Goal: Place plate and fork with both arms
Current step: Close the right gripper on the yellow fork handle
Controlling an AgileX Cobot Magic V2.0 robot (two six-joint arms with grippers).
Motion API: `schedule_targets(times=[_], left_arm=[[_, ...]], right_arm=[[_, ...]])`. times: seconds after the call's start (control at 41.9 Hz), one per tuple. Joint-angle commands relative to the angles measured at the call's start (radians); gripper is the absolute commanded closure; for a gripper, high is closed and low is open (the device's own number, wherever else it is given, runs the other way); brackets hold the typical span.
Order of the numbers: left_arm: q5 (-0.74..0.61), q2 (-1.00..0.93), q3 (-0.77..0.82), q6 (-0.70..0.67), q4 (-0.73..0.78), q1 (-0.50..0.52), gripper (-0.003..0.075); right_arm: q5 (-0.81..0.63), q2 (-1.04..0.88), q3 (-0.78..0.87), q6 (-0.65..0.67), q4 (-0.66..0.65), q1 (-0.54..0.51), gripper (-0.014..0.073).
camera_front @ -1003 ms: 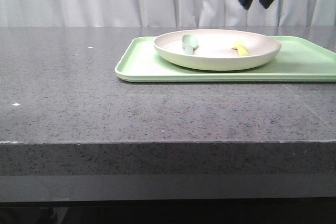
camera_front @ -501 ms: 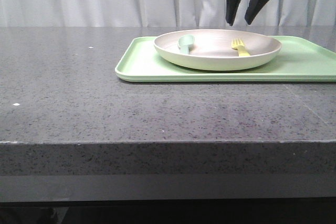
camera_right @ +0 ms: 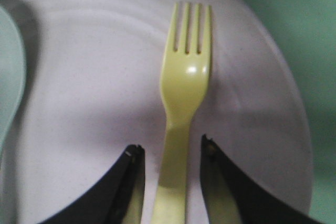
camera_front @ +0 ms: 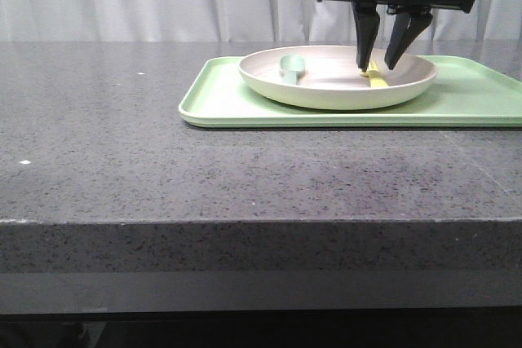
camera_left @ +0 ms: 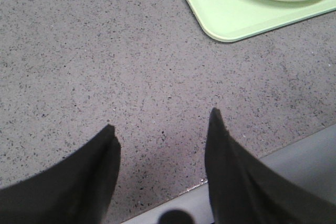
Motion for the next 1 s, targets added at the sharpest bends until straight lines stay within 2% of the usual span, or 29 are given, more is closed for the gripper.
schedule_targets(times=[0.0,0.979], left_arm=[[-0.071,-0.006,-0.027,0.002,-0.014,0.001,0.0351],[-0.071,-0.006,-0.027,0.002,-0.014,0.001,0.0351]], right_arm=[[0.051,-0.053,-0.034,0.001,-0.008,-0.007,0.0298],[0.047,-0.023,-0.034,0.001,-0.008,-0.007,0.0300]])
